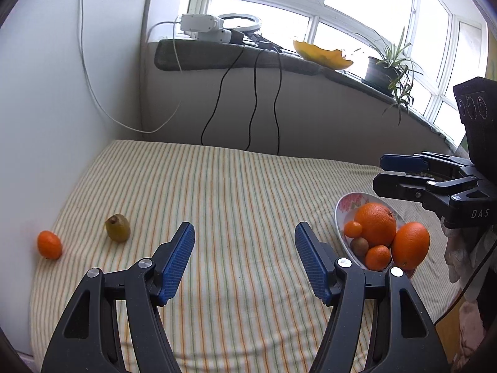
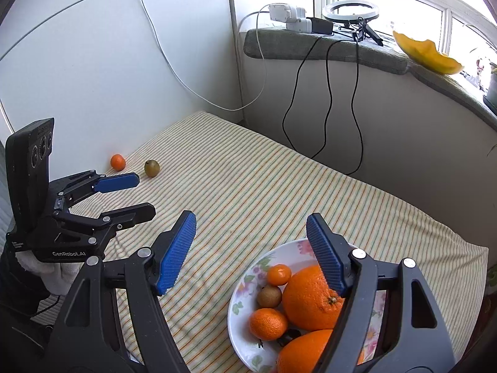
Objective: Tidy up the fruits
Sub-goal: 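Withdraw both grippers up and away from the plate, then move the left gripper to the loose tangerine while the right gripper approaches the brown kiwi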
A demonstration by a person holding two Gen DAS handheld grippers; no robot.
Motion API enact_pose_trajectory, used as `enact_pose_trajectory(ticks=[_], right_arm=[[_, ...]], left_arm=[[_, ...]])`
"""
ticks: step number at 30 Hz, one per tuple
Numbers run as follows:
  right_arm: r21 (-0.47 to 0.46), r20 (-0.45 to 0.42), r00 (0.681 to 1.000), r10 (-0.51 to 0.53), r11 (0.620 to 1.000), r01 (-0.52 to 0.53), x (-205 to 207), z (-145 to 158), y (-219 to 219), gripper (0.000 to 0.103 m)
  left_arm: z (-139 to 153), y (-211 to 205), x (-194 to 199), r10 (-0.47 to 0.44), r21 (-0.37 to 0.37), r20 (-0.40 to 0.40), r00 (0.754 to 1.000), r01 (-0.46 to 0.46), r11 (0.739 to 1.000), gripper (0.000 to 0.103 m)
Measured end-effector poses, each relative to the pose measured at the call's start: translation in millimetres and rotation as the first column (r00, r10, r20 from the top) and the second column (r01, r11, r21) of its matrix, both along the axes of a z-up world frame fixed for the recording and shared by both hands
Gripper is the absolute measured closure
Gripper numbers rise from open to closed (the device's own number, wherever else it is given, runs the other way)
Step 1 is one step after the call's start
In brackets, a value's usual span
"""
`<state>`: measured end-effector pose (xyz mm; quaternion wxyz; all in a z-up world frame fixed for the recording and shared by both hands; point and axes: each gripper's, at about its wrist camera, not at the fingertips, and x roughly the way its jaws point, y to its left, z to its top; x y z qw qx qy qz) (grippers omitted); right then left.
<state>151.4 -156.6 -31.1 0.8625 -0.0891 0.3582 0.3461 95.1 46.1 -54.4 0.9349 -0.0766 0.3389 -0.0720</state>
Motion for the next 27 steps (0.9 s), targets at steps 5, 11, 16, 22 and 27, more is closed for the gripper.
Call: enact_pose_trajectory(ticks=[5,11,16,22,27], right_arm=[[0.010,-0.003,0.999,0.036,0.999,-0.036,5,3,26,0.027],[0.021,-0.004,0.998,0.068,0.997,-0.068,7,3,57,0.027],[0.037,-0.020,0.995,0.094,0.995,-0.094,9,-1,86,0.027],[0.046,-0.042,0.990,0.136,0.990,-0.134,9,-10,126,0.027],[0.051,-0.079,0.984,0.160,0.986,-0.156,10,-24,155,0.027]], left_arm=[[-4,33,-10,0.096,-0.008,-0.003,0.995,-0.096,0.995,0.036],[-14,78,-25,0.244,-0.019,-0.014,0.970,-0.244,0.970,0.036],[-24,110,-34,0.370,-0.009,-0.022,0.929,-0.371,0.929,0.036],[-36,131,-34,0.457,0.040,-0.033,0.889,-0.456,0.889,0.037],[-45,143,-30,0.491,0.069,-0.047,0.870,-0.488,0.870,0.043]])
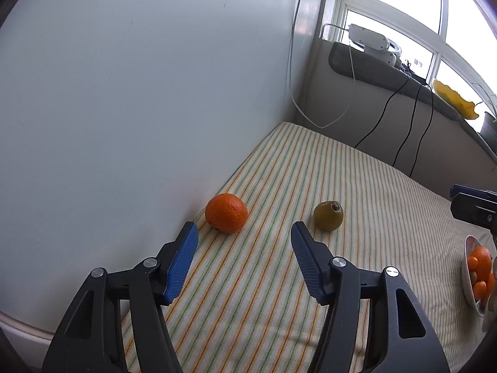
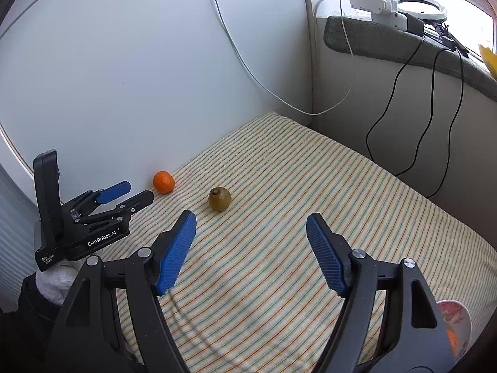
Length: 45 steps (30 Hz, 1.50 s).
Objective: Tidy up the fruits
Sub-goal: 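Move the left gripper to the loose tangerine while the right gripper approaches the brown kiwi, then close the left gripper on the tangerine while the right gripper grasps the kiwi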
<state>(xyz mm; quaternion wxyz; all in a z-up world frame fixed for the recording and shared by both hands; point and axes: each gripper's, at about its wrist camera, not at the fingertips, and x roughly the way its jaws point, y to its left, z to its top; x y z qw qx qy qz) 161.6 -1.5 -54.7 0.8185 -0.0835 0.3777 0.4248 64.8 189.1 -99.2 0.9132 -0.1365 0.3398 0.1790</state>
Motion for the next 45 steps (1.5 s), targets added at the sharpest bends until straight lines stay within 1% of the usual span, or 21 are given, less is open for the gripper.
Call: enact_pose_trajectory(ticks=[2,7,11,14,16,25,32,33,34,36,41,44,45], right_arm=[[-0.001,-0.012,1.000,0.012,1.000,-0.012,0,-5,10,0.027],[-0.002,-0.039,0.998,0.040,0.999,-0.040,-1,-20,35,0.028],[-0.015,-0.053,0.996,0.066,0.998,-0.067,-3,-34,52,0.028],[-0.030,-0.061,0.995,0.074,0.997,-0.076,1,-44,63,0.031],[-0.033,-0.072,0.994,0.076,0.996,-0.079,4,-49,68,0.033],[-0.060,-0.094,0.993,0.075,0.995,-0.081,17,-68,88,0.035],[-0.075,-0.101,0.992,0.077,0.994,-0.084,21,-74,101,0.035],[-0.078,-0.103,0.992,0.078,0.993,-0.087,22,-76,103,0.036],[-0.081,-0.106,0.991,0.081,0.993,-0.090,22,-78,105,0.042],[-0.092,-0.113,0.990,0.085,0.991,-0.095,24,-82,110,0.048],[-0.103,-0.112,0.990,0.086,0.990,-0.098,25,-87,114,0.049],[-0.108,-0.108,0.990,0.089,0.989,-0.101,26,-88,116,0.054],[-0.111,-0.108,0.990,0.090,0.989,-0.102,27,-89,117,0.058]], left_arm=[[-4,4,2,0.007,0.006,-0.009,1.000,-0.007,1.000,0.046],[-11,8,10,0.022,0.033,-0.031,0.999,-0.021,0.999,0.047],[-14,9,15,0.022,0.043,-0.045,0.999,-0.020,0.999,0.050],[-15,11,17,0.023,0.046,-0.051,0.998,-0.021,0.999,0.051],[-16,12,20,0.023,0.046,-0.054,0.998,-0.021,0.999,0.051],[-18,13,26,0.032,0.071,-0.074,0.997,-0.027,0.997,0.051],[-20,9,33,0.022,0.097,-0.096,0.995,-0.013,0.995,0.052],[-20,9,35,0.020,0.097,-0.100,0.995,-0.010,0.995,0.055],[-22,9,35,0.016,0.095,-0.104,0.994,-0.006,0.995,0.058],[-24,9,37,0.018,0.095,-0.112,0.994,-0.007,0.995,0.065],[-26,11,38,0.014,0.089,-0.106,0.994,-0.005,0.996,0.065],[-26,11,37,0.011,0.084,-0.101,0.995,-0.003,0.996,0.066],[-26,11,36,0.011,0.082,-0.100,0.995,-0.003,0.997,0.066]])
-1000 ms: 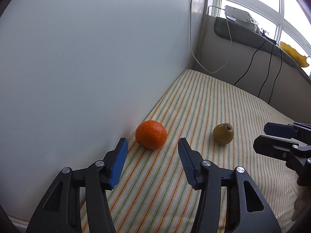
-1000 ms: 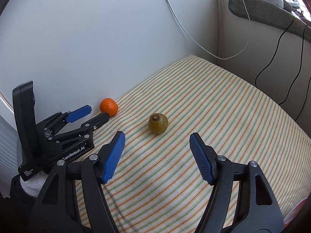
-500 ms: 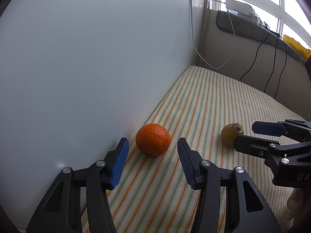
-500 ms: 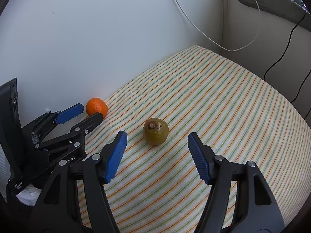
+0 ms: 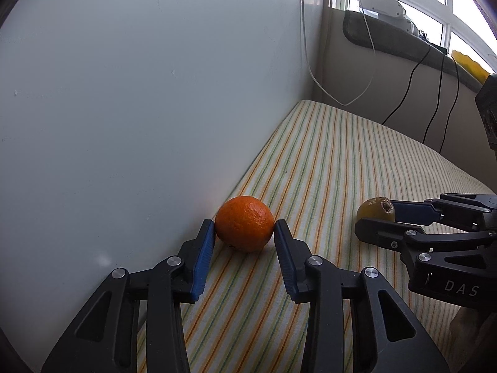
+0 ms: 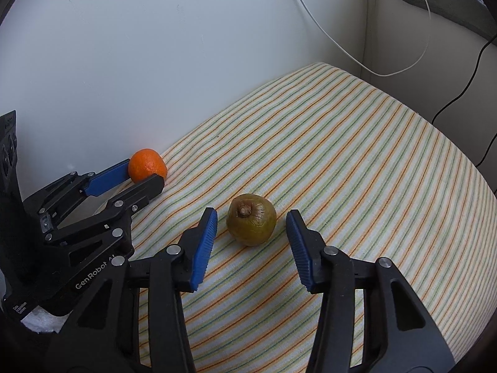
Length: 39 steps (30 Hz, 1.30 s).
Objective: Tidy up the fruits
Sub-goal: 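Close the left gripper on the tangerine while the right gripper grasps the kiwi, then carry the tangerine with the left gripper and the kiwi with the right gripper to the plate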
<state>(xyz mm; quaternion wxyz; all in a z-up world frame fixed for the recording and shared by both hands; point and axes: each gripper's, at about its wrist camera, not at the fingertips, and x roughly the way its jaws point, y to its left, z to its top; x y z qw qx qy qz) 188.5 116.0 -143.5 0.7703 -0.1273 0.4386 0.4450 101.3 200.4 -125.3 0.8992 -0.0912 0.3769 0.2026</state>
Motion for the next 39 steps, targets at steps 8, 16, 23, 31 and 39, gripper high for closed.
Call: enact_pose_trajectory(ticks=[8,16,23,31,39], right_arm=[[0.004,-0.006,1.000,-0.004,1.000,0.004,5,-3,2,0.072],[0.018,-0.007,1.000,-0.011,1.000,0.011,-5,6,-13,0.073],[0.050,0.000,1.000,-0.029,0.998,0.029,-17,23,-35,0.073],[0.082,0.024,0.998,-0.054,0.995,0.052,-30,43,-61,0.073],[0.117,0.051,0.995,-0.091,0.989,0.085,-53,66,-105,0.073]], left_arm=[[3,-2,-5,-0.010,-0.012,0.017,1.000,0.010,1.000,0.066],[8,-7,-14,-0.030,-0.046,0.045,0.999,0.032,0.998,0.066],[23,-21,-23,-0.065,-0.063,0.087,0.994,0.071,0.996,0.066],[39,-45,-24,-0.125,-0.068,0.123,0.985,0.134,0.989,0.066],[54,-77,-19,-0.216,-0.087,0.165,0.962,0.232,0.969,0.066]])
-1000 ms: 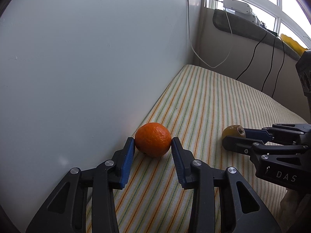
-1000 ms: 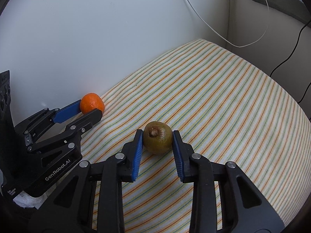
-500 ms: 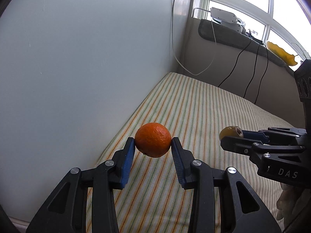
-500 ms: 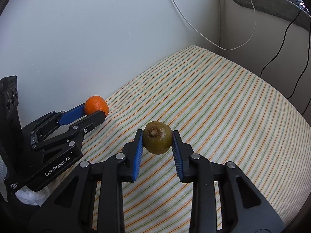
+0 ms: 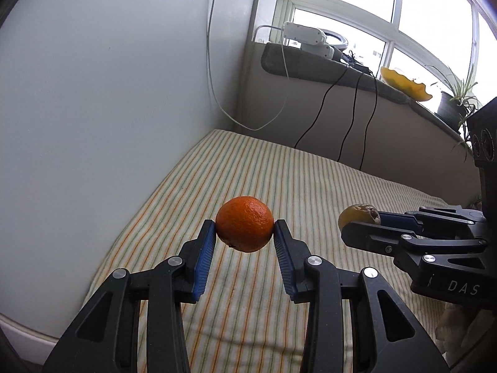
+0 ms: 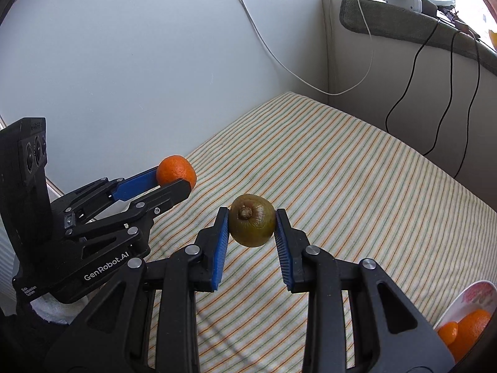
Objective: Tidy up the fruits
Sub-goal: 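Carry the tangerine with the left gripper and the kiwi with the right gripper to the plate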
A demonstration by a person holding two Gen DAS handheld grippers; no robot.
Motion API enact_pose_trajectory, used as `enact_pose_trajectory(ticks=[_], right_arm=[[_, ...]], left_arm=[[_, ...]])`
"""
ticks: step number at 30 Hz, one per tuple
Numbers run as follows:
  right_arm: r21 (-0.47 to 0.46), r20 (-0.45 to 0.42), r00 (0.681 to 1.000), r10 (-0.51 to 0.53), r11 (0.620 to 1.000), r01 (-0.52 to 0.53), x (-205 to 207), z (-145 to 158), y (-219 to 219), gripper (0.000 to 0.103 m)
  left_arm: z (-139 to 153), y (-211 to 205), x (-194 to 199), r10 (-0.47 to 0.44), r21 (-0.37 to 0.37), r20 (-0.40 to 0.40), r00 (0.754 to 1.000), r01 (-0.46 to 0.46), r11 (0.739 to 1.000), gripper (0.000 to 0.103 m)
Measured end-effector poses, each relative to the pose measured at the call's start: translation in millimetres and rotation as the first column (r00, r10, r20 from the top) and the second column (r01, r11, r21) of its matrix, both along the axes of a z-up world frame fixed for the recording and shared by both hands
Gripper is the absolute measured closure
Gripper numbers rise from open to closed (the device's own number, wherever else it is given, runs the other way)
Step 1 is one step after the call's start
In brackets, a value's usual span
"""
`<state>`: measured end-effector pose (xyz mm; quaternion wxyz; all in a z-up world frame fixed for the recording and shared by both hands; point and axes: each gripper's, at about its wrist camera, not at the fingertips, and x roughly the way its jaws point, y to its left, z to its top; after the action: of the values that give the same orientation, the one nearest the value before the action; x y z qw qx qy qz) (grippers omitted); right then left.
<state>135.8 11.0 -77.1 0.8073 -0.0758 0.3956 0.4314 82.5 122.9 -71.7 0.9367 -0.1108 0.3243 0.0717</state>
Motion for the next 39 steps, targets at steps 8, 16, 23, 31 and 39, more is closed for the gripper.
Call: enact_pose_trajectory(ticks=[8,16,23,31,39], right_arm=[[0.040,0.023,0.997,-0.071,0.997,0.070,-9,19,-57,0.073],[0.060,0.055,0.985,-0.164,0.985,0.161,-10,35,-121,0.073],[0.073,0.068,0.961,-0.268,0.962,0.263,-6,41,-187,0.073],[0.076,0.052,0.922,-0.383,0.922,0.379,7,31,-253,0.073],[0.067,0.027,0.892,-0.450,0.892,0.448,13,18,-297,0.073]], left_arm=[[8,-43,2,-0.107,-0.022,0.019,0.994,0.108,0.994,0.066],[16,-85,7,-0.211,-0.029,0.028,0.977,0.212,0.977,0.066],[24,-125,20,-0.305,-0.017,0.036,0.952,0.306,0.952,0.066],[30,-175,40,-0.427,-0.015,0.031,0.904,0.428,0.904,0.066],[32,-219,53,-0.506,-0.009,0.022,0.862,0.507,0.862,0.066]])
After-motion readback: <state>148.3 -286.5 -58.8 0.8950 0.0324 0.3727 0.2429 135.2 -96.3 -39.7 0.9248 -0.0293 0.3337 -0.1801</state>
